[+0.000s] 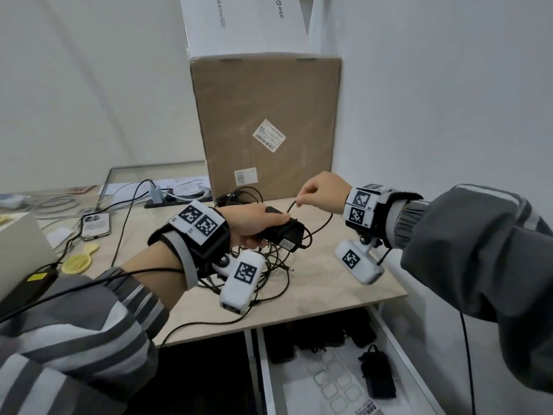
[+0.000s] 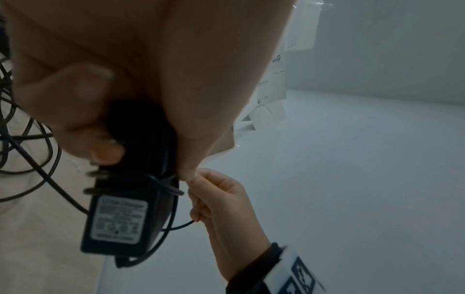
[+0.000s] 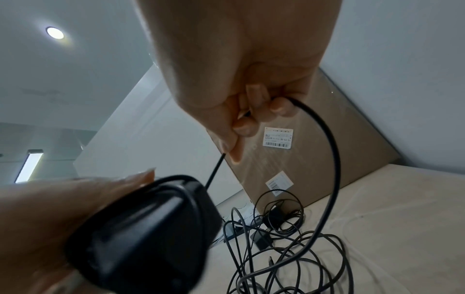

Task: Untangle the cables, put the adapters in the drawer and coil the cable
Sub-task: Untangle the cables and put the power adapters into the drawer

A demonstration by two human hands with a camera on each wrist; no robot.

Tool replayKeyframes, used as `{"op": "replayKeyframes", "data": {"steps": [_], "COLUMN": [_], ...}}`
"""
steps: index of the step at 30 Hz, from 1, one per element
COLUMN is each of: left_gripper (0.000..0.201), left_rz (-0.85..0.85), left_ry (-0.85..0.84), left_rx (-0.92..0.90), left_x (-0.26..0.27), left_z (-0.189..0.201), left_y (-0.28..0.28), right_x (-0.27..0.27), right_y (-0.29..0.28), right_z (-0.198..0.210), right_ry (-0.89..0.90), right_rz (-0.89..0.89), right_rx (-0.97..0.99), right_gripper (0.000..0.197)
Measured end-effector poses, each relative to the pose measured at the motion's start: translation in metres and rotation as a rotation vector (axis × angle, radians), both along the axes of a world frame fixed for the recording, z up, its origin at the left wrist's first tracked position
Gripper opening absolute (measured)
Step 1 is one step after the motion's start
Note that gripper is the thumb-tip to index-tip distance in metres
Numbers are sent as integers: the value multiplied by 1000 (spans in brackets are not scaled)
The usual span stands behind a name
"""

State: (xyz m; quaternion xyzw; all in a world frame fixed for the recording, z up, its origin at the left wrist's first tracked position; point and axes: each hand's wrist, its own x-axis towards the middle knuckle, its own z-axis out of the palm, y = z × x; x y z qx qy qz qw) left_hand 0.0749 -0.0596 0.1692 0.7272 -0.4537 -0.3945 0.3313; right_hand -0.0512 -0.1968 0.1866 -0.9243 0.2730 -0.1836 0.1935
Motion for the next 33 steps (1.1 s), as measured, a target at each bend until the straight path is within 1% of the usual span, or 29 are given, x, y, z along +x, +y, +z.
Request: {"op": "replayKeyframes", "data": {"steps": [3, 5, 7, 8, 11, 13, 15, 16, 19, 21, 23, 26, 28, 29, 33], "left_gripper": [19, 21, 26, 29, 49, 58, 71, 73, 60, 58, 56, 50, 45, 46, 54], "left_rz": [86, 147, 243, 309, 481, 543, 603, 626, 652, 660, 678, 650, 630, 634, 605], "left_ry": [-3, -8, -27, -21, 22, 22, 6, 31, 178, 271, 324, 430, 448, 448, 403], "left_rx": [-2, -29, -99, -142, -256, -312, -342, -358, -436, -489, -538, -600, -632, -641, -656], "left_x": [-4, -3, 5, 9, 16, 14, 16, 19, 26, 30, 27, 23, 22, 21, 21], "left_z": [-7, -14, -23, -27, -35, -36, -36, -36, -33, -31, -28, -24, -22, -21, -19], "left_y": [-4, -9, -16, -21, -30, -33, -34, -35, -35, -36, -35, -35, -33, -31, -31], "right_x": [1, 3, 4, 5, 9, 12, 14, 14, 16, 17, 17, 16, 15, 13, 8], "right_y": [7, 14, 22, 26, 41, 47, 53, 56, 62, 67, 70, 67, 61, 58, 56], "right_z": [4, 5, 2, -1, -10, -15, -18, -20, -29, -37, -43, -47, -48, -48, -50], "right_ry": [-46, -62, -86, -96, -135, -189, -230, -239, -283, -328, -394, -466, -472, -477, -495], "right_rz": [-8, -5, -3, -3, 16, 33, 49, 60, 105, 134, 147, 130, 113, 106, 138], "right_rx": [-7, -10, -7, -2, 21, 59, 97, 101, 120, 162, 189, 275, 342, 369, 489], "right_gripper": [14, 13, 13, 14, 19, 23, 27, 29, 32, 31, 28, 19, 11, 10, 21]}}
